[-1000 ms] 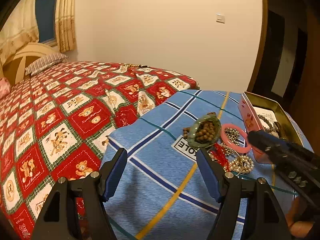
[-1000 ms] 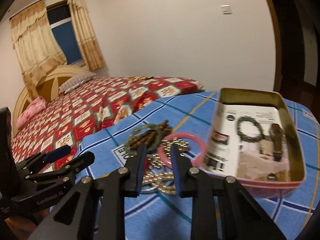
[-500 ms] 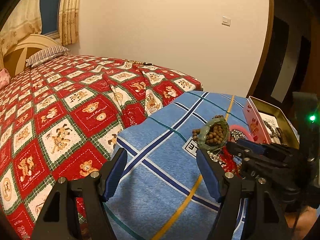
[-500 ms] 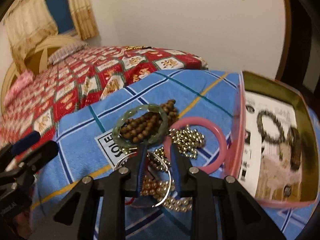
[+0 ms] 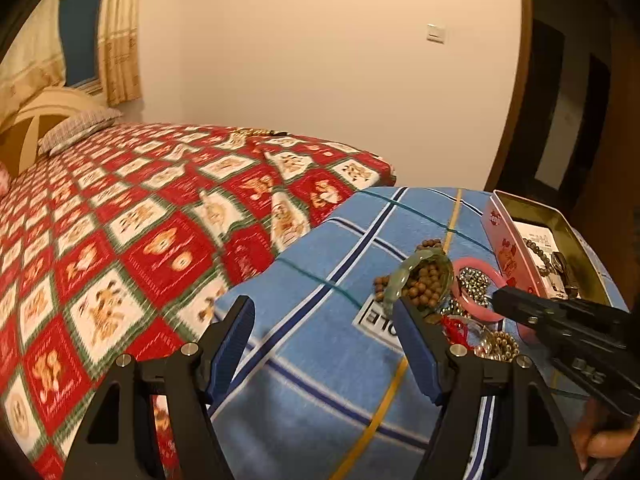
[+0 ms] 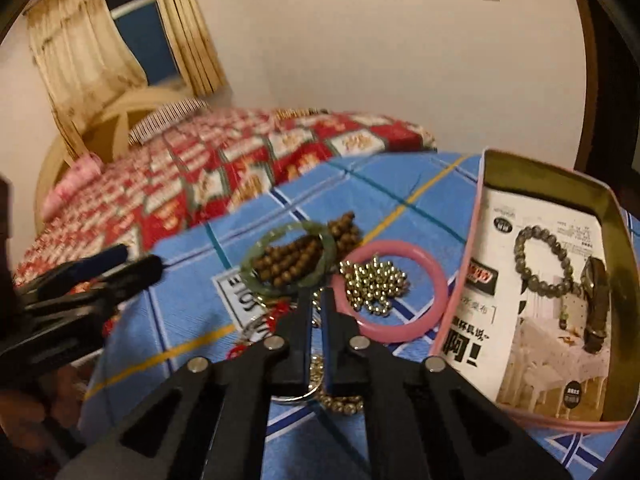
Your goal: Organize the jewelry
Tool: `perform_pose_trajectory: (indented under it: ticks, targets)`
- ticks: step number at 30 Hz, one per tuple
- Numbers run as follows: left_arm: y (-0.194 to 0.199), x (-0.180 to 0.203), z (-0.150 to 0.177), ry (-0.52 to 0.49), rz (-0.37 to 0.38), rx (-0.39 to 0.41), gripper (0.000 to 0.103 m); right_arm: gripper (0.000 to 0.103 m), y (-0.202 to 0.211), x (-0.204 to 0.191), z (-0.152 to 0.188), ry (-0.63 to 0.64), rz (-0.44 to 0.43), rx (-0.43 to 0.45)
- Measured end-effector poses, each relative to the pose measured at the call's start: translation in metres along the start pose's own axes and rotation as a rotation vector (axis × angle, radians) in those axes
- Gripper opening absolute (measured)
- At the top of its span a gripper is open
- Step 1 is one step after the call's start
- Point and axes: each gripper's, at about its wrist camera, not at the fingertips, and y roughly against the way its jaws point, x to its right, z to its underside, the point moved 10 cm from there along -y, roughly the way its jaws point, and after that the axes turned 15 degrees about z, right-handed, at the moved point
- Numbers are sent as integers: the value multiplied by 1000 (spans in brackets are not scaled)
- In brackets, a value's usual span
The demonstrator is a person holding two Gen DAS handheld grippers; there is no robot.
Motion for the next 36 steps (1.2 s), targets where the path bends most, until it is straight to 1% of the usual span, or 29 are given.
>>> perform_pose_trajectory:
  ticks: [2,4,6,10,11,13,14,15,16,17,18,20,21,22,23,28,33,36]
  targets:
    - [-8,3,-5,-9,13,-10,72,7,9,-1,-4,-16,-22,29]
    - [-18,9,-11,-8,46,-20,72,7,14,2,-7,-22,-17,48]
    - [-31,16,-16,-8,89,-36,72,7,12,4,-8,-31,-11,49]
    - [-61,26,-22,-11,131,-78,71,10,5,9,-7,-57,-5,39]
    - [-68,29,-21,-15,138,-94,71,11,5,10,-7,-59,-1,40]
    - [-80,31,-18,-36,124,-128,70,12,4,11,-7,-68,-7,35]
    - [-85,33,-15,-38,129,-152,57,13,4,11,-7,-74,-14,30]
    - [-88,35,-13,-32,154,-170,37,13,5,11,-6,-77,-21,29]
    - [-89,40,-12,-22,197,-169,30,13,6,10,-7,-77,-25,30]
    - [-88,42,-12,-26,204,-168,23,13,8,10,-6,-77,-27,31]
    - [-86,44,-12,-44,199,-166,20,14,9,10,-6,-79,-32,31]
    - [-82,48,-13,-69,191,-151,15,22,11,10,-5,-84,-42,29]
    - [-79,49,-14,-77,189,-142,11,24,12,9,-5,-84,-43,30]
    - [-74,50,-16,-83,190,-127,11,28,13,9,-4,-82,-40,30]
    - [-69,50,-17,-81,194,-111,11,29,14,9,-3,-80,-37,30]
    - [-37,42,-25,-36,209,-31,11,29,19,8,8,-67,-35,13]
    - [1,34,-17,8,218,25,11,29,20,0,29,3,-8,-28]
    - [18,26,-10,40,210,49,11,29,17,-3,33,20,9,-49]
